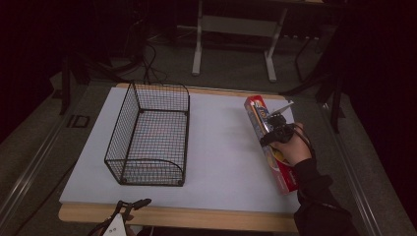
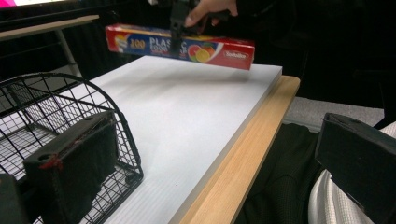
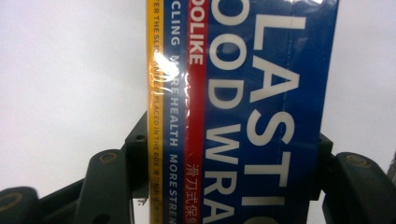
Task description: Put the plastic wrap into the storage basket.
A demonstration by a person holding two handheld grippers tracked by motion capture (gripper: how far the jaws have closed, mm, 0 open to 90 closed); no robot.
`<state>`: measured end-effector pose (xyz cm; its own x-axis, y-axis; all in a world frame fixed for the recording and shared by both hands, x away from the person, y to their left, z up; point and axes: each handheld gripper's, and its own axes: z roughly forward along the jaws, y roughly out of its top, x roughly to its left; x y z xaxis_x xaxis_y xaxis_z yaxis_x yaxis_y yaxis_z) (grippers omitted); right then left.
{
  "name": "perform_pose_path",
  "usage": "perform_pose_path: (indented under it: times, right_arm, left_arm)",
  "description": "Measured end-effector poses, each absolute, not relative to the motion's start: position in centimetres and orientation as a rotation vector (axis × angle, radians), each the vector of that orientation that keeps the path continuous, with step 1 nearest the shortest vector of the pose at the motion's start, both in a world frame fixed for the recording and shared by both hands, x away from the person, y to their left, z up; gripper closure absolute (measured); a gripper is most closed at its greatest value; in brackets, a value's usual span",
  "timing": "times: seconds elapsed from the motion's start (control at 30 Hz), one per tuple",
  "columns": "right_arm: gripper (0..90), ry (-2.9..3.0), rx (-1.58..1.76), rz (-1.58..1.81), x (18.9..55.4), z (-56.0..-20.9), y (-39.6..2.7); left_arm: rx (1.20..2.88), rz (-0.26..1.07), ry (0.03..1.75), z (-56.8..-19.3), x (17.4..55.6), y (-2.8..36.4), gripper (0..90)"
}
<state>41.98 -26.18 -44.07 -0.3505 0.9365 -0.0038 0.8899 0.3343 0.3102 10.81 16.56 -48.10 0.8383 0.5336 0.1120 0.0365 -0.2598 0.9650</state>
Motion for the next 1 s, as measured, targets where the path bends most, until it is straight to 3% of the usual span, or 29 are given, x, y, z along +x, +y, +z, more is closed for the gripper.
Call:
perform_pose_path:
  times: [0.47, 1.0]
  right_arm:
    - [40.2, 2.366, 1.52, 0.504, 41.8, -38.4, -21.3]
    - [40.2, 2.392, 1.393, 0.627, 41.7, -34.7, -14.1]
  left_arm:
    - [1.785, 0.499, 0.435, -48.1, 10.8, 16.6, 0.1]
    - [1.796, 0.51, 0.427, -48.2, 10.6, 16.3, 0.1]
